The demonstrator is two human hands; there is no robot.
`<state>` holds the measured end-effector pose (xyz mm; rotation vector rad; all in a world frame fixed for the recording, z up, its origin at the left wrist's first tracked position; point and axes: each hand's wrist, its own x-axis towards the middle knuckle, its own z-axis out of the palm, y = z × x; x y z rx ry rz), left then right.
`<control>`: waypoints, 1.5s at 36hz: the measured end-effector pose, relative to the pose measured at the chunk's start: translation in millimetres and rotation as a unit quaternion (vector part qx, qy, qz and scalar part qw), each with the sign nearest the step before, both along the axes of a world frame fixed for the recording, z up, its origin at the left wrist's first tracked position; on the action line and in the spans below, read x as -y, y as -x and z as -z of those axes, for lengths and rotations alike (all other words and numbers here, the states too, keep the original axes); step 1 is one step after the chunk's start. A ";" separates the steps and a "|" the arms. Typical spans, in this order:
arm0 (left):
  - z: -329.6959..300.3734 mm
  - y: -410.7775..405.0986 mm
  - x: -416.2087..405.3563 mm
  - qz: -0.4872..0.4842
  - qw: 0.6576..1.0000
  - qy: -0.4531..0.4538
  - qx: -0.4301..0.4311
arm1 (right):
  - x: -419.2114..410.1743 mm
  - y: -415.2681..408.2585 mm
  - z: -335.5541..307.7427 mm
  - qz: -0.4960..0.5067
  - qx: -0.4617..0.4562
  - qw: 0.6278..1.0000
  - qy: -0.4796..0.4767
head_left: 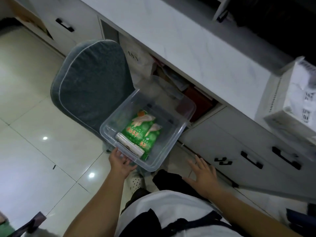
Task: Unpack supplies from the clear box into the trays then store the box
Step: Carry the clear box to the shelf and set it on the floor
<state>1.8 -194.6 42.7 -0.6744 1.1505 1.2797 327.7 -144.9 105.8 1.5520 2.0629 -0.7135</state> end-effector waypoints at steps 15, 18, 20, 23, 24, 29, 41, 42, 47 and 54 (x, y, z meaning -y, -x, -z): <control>-31.9 12.9 86.2 -0.056 0.987 0.121 -0.089 | -136.5 108.7 18.1 -0.087 -0.094 0.991 0.037; -35.9 19.8 115.2 -0.058 0.979 0.157 -0.113 | -153.8 126.1 29.5 -0.092 -0.090 0.990 0.050; -38.6 23.6 132.6 -0.054 0.975 0.171 -0.131 | -163.7 137.8 36.2 -0.074 -0.099 0.990 0.062; -41.4 31.0 150.7 -0.048 0.967 0.198 -0.151 | -181.9 154.6 45.5 0.014 -0.146 0.982 0.117; -41.4 33.9 155.1 -0.046 0.966 0.205 -0.153 | -188.6 160.7 48.8 0.079 -0.182 0.968 0.153; -42.0 44.4 169.7 -0.051 0.967 0.215 -0.125 | -216.5 187.1 60.9 0.366 -0.234 0.841 0.323; -29.5 65.5 177.2 -0.033 0.968 0.207 -0.138 | -253.3 225.5 72.7 0.315 -0.184 0.835 0.411; -28.0 67.2 178.0 -0.030 0.967 0.210 -0.139 | -252.3 227.5 73.3 0.313 -0.183 0.836 0.412; -23.7 77.1 180.7 -0.011 0.963 0.217 -0.156 | -236.6 228.7 68.7 0.308 -0.192 0.843 0.397; -33.4 107.0 179.9 0.065 0.970 0.173 -0.156 | -203.4 184.8 48.8 0.389 -0.250 0.807 0.367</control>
